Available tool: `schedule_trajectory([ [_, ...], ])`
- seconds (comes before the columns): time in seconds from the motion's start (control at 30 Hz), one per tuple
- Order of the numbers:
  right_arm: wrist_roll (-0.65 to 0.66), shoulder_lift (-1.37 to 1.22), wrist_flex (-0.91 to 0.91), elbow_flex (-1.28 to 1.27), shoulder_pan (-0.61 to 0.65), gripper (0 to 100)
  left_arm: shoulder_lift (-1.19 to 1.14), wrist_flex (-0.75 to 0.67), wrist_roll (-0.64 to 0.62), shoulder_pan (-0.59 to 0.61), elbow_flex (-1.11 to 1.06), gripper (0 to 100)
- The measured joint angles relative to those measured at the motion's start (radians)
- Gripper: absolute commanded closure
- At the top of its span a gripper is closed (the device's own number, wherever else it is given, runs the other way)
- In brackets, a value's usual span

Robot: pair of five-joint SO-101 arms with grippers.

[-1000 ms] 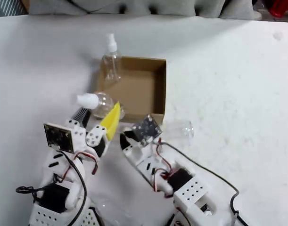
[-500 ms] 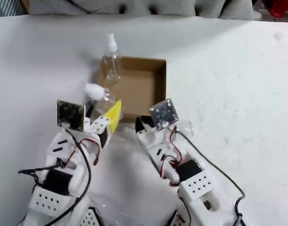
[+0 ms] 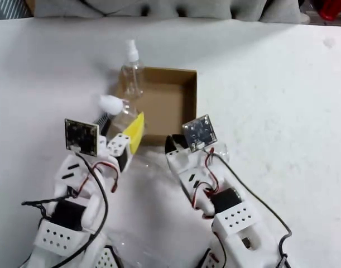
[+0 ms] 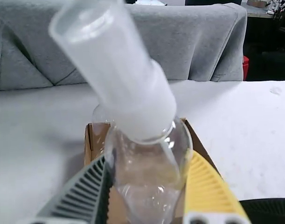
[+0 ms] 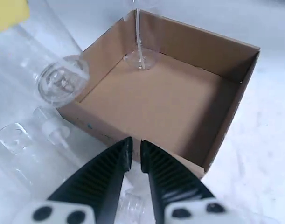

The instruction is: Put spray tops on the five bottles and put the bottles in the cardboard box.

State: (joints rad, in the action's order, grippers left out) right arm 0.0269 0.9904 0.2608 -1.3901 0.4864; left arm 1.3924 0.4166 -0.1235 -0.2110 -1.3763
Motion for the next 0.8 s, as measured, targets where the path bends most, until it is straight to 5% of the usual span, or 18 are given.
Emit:
schedule_trajectory([
  [0.3,0.0,0.0,0.0,0.0,-0.021,98.4,-0.287,-0.104,0.0,0.031,0.161,98],
  [0.8,0.0,0.0,0.0,0.0,-0.066,98.4,-0.868,-0.574,0.0,0.078,0.218,98],
])
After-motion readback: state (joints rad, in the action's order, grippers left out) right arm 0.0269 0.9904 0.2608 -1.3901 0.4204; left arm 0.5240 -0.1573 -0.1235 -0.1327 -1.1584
